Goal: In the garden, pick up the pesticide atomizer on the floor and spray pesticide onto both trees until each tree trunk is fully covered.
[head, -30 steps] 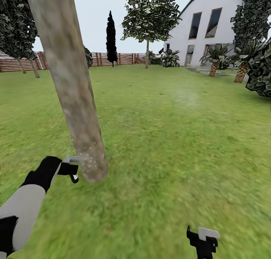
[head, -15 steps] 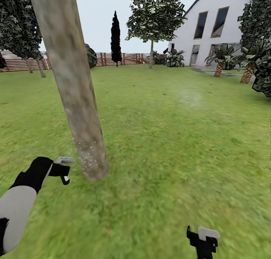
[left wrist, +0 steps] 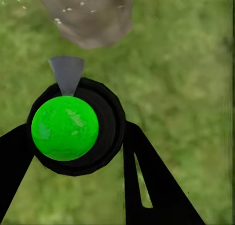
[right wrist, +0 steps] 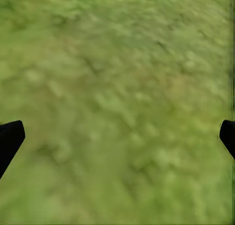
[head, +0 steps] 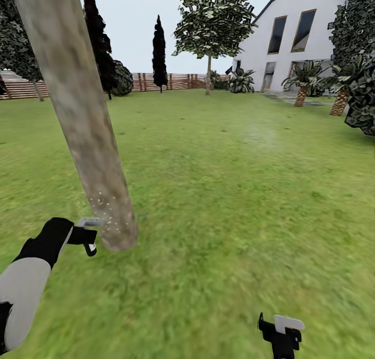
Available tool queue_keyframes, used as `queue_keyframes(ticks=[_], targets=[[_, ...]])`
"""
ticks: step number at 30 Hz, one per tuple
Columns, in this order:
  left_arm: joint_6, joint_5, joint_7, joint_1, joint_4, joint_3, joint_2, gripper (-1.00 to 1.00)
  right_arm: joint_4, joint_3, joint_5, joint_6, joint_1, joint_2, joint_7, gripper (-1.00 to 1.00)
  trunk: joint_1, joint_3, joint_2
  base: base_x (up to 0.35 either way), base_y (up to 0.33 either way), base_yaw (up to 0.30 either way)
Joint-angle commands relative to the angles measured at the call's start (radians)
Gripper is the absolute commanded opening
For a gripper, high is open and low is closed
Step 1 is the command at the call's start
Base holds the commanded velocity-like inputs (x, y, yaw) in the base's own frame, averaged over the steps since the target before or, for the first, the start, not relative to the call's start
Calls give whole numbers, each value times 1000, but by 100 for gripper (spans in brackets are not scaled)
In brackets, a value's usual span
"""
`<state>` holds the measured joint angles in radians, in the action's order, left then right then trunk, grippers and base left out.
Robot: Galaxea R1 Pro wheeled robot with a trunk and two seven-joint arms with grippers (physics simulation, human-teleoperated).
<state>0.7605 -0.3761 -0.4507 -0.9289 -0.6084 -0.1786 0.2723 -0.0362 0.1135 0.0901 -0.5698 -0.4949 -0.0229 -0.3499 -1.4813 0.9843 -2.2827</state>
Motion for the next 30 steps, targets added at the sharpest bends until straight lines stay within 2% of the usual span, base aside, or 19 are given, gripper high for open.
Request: queue_keyframes(ticks=[1, 9, 15, 22, 30], targets=[[3, -10, -10, -1, -1, -5, -1, -100, 1, 8, 10, -2, -1, 0, -3, 100, 0, 1, 0, 79, -275, 0], [3, -12, -8, -2, -1, -7, -1, -100, 1, 8, 10, -2, -1, 0, -3, 100, 0, 1, 0, 23, -275, 18], [3, -13, -8, -2, -1, -7, -1, -100, 1, 8, 10, -2, -1, 0, -3, 100, 0, 1, 0, 21, -275, 261], [3, -14, -5, 1, -1, -8, 0, -100, 1, 7, 10, -2, -1, 1, -2, 100, 0, 1, 0, 213, -209, 266], [2, -15, -3, 2, 1, -10, 3, -100, 1, 8, 10, -2, -1, 0, -3, 100, 0, 1, 0, 242, -188, 29]])
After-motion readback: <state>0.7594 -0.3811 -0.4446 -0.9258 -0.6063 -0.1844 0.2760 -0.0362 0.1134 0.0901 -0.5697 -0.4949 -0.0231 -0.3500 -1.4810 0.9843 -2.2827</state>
